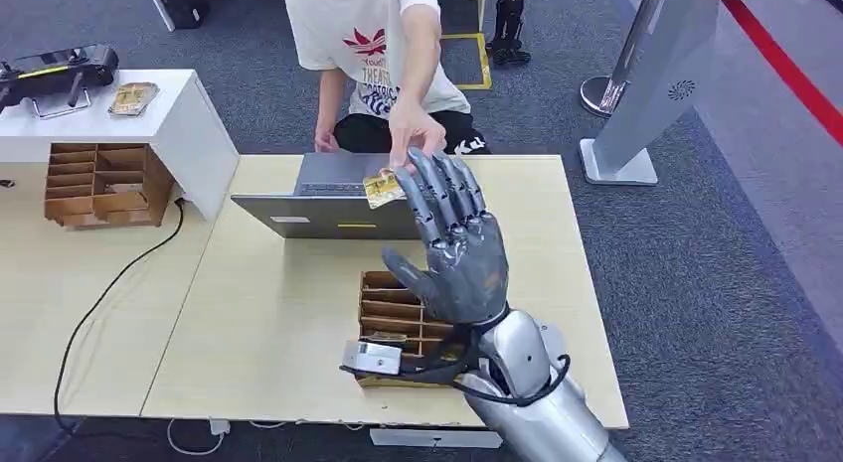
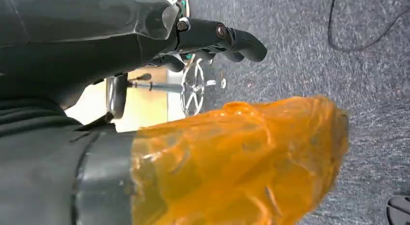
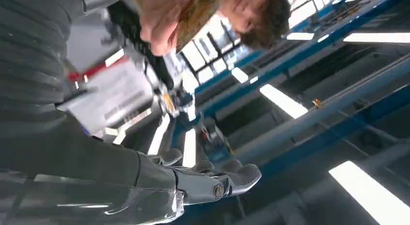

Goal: Pass the card to the sensor for recognition and then transmit it.

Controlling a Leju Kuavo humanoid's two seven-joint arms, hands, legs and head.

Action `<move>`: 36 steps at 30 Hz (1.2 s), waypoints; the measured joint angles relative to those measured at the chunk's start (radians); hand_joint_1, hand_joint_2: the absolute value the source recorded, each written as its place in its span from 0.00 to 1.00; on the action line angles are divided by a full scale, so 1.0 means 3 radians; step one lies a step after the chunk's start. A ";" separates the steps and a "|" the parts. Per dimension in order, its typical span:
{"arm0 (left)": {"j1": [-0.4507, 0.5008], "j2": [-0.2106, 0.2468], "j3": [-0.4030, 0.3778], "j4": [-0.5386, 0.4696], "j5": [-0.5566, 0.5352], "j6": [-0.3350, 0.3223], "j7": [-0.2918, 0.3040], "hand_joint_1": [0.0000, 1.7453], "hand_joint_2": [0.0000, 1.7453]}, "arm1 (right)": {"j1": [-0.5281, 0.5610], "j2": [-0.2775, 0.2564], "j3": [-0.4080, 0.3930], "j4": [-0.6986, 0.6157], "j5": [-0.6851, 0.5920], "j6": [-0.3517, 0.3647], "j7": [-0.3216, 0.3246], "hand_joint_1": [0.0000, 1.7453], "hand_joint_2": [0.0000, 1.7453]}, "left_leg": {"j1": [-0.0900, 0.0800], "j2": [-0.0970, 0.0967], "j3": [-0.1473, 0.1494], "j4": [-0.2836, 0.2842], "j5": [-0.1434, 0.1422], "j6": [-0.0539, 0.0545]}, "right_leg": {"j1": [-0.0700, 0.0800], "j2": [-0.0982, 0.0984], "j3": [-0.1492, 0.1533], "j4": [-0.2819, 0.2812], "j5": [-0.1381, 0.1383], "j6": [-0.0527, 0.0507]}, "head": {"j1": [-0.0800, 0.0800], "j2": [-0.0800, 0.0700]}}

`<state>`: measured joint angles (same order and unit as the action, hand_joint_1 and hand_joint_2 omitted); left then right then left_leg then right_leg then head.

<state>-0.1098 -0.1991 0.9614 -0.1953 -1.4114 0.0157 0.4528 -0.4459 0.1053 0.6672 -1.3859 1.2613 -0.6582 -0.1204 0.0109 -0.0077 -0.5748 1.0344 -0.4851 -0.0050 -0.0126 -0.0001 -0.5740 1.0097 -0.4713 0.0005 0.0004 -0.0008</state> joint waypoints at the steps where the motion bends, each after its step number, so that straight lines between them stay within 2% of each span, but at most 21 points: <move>1: -0.0009 0.0000 -0.0021 0.0000 -0.0021 -0.0016 0.0006 0.00 0.00 | -0.0059 0.0000 0.0001 0.0072 0.0109 -0.0019 0.0034 0.00 1.00 | 0.0000 0.0000 0.0000 0.0000 0.0001 0.0001 | 0.0000 0.0000 0.0000 0.0000 0.0000 0.0000 | 0.0001 0.0000; 11: -0.0067 -0.0001 -0.0143 0.0000 -0.0110 -0.0089 0.0026 0.00 0.00 | -0.0520 0.0000 -0.0006 0.0778 0.0591 -0.0031 0.0270 0.00 1.00 | 0.0000 -0.0001 0.0000 0.0001 0.0001 0.0001 | 0.0000 0.0000 0.0000 0.0000 0.0001 -0.0001 | 0.0000 0.0000; 17: -0.0085 -0.0003 -0.0190 0.0000 -0.0125 -0.0112 0.0028 0.00 0.00 | -0.0632 0.0000 -0.0050 0.1050 0.0639 -0.0033 0.0291 0.01 1.00 | 0.0000 0.0000 0.0000 0.0001 0.0001 0.0001 | 0.0000 0.0000 -0.0001 0.0000 0.0001 -0.0001 | 0.0000 0.0000; 18: -0.0087 -0.0003 -0.0191 0.0000 -0.0125 -0.0112 0.0028 0.00 0.00 | -0.0641 0.0000 -0.0060 0.1070 0.0638 -0.0033 0.0289 0.81 1.00 | 0.0000 -0.0001 0.0000 0.0001 0.0001 0.0001 | 0.0000 0.0000 -0.0001 0.0000 0.0001 -0.0001 | 0.0000 0.0000; 19: -0.0089 -0.0004 -0.0191 0.0000 -0.0125 -0.0112 0.0028 0.00 0.00 | -0.0649 0.0000 -0.0070 0.1092 0.0637 -0.0034 0.0289 1.00 1.00 | 0.0000 -0.0001 0.0000 0.0001 0.0001 0.0001 | 0.0000 0.0000 -0.0001 0.0000 0.0001 -0.0001 | 0.0001 0.0000; 36: -0.0093 -0.0014 -0.0209 0.0000 -0.0135 -0.0117 0.0028 0.00 0.00 | -0.0660 0.0008 -0.0187 0.1222 0.0632 -0.0034 0.0243 1.00 1.00 | 0.0000 0.0000 0.0000 0.0001 0.0001 0.0001 | 0.0000 0.0000 -0.0002 0.0000 0.0001 -0.0001 | 0.0000 0.0000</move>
<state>-0.1379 -0.2033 0.8988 -0.1953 -1.4519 -0.0195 0.4612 -0.6439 0.1076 0.6111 -1.0193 1.4507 -0.6683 -0.0473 0.0109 -0.0078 -0.5749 1.0347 -0.4848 -0.0047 -0.0126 -0.0001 -0.5745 1.0098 -0.4711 0.0003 0.0004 -0.0008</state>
